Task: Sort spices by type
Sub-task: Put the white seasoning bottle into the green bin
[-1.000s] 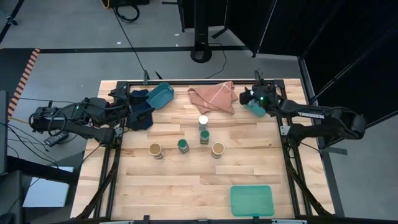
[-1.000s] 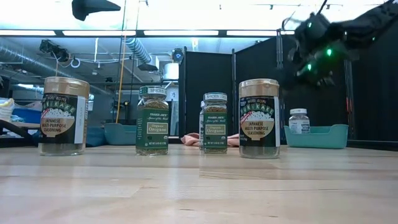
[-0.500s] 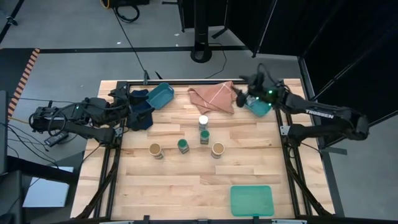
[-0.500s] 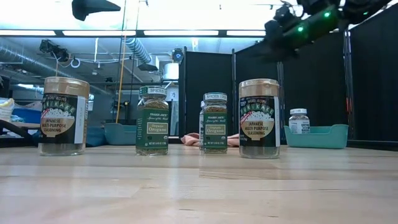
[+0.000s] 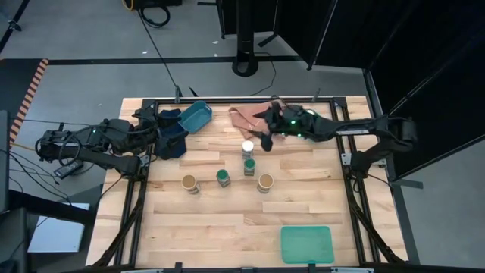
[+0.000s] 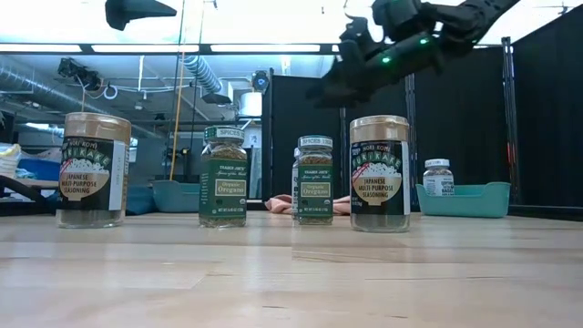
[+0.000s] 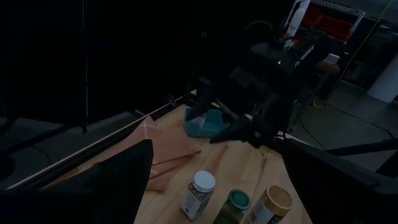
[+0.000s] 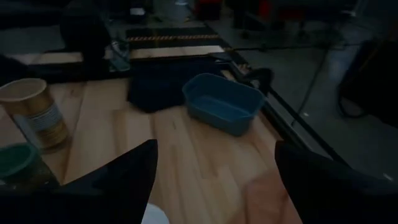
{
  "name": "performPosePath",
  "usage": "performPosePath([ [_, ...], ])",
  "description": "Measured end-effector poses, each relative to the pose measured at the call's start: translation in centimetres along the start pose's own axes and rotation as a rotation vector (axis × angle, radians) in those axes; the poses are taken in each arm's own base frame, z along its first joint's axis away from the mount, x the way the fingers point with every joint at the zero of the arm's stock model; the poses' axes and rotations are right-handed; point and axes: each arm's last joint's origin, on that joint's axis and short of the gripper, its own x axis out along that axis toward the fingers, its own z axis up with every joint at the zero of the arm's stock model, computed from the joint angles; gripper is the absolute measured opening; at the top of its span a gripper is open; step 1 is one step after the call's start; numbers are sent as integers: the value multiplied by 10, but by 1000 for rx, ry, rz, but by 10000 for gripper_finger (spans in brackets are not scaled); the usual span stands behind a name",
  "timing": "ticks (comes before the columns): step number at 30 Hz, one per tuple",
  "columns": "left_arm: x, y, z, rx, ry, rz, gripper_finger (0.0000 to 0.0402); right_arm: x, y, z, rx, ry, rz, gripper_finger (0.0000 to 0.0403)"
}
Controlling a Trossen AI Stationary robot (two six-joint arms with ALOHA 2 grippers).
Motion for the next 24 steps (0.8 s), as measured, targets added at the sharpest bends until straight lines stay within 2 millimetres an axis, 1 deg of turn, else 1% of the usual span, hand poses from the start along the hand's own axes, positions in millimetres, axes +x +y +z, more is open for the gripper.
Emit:
performPosePath([
  [5, 0, 0, -1, 6, 10, 4, 363, 18, 12, 1, -25, 15, 75, 331],
  [11, 0, 1, -3, 17, 34, 6, 363, 30, 23, -15, -31, 82, 125, 331],
  [16, 0, 1, -4, 19, 38, 5, 363, 38, 30, -26, -36, 129, 132, 331],
  [24, 0, 1, -4, 22, 43, 6, 363, 40, 30, -37, -35, 216, 103, 331],
])
